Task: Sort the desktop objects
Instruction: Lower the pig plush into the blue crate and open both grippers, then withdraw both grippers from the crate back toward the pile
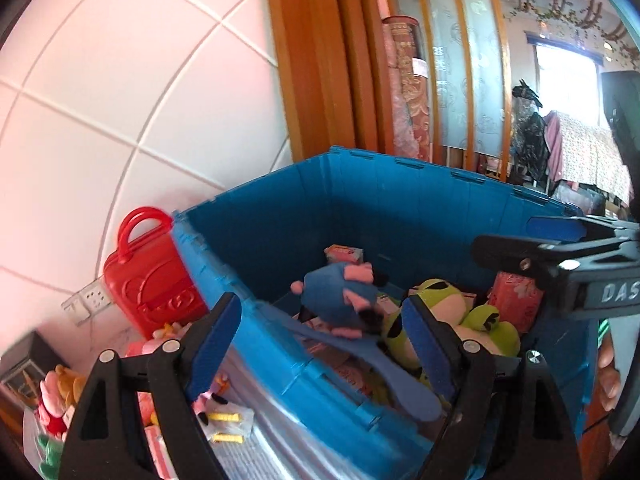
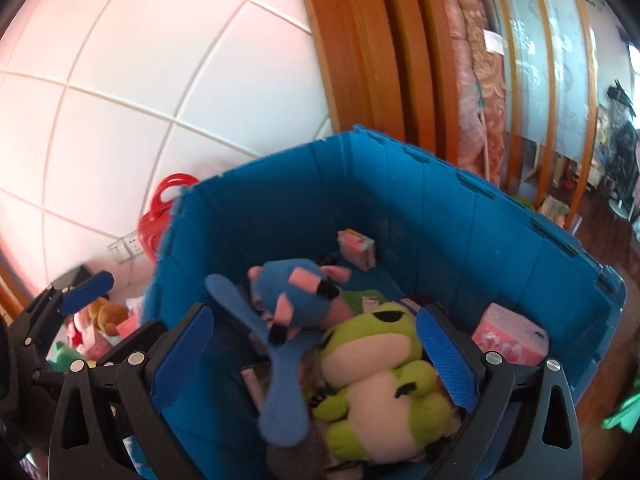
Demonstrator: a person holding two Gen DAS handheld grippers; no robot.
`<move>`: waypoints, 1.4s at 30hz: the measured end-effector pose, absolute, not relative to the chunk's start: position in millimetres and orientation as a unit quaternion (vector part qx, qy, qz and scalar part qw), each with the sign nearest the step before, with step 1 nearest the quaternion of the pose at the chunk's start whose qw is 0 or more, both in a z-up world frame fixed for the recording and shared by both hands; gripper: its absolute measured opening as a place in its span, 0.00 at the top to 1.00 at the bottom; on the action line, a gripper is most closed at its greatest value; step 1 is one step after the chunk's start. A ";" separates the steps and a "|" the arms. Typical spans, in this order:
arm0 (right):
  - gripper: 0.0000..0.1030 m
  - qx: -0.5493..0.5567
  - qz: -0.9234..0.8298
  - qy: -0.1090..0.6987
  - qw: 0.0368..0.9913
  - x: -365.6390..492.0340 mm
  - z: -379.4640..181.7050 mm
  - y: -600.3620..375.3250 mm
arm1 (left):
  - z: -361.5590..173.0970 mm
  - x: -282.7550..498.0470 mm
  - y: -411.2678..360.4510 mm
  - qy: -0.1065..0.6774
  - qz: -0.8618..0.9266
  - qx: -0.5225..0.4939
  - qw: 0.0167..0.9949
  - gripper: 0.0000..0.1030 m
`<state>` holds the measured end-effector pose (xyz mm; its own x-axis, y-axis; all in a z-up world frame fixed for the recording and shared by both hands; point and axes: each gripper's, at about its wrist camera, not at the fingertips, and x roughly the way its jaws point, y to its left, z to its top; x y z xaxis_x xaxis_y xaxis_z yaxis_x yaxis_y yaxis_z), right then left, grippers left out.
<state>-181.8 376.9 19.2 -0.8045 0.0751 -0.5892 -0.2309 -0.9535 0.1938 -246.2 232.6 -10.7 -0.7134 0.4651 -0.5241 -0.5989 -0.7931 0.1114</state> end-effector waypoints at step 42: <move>0.00 -0.549 0.821 -0.044 -0.150 -255.4 -202.3 -48.1 | -242.5 -203.0 -315.7 -0.064 0.842 -0.524 -0.111 0.20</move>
<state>-255.4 -48.1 -202.3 -0.3532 -0.1978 -0.9144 0.2941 -0.9513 0.0922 -203.0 -315.7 -242.5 -0.4273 -0.1201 -0.8961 0.2531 -0.9674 0.0089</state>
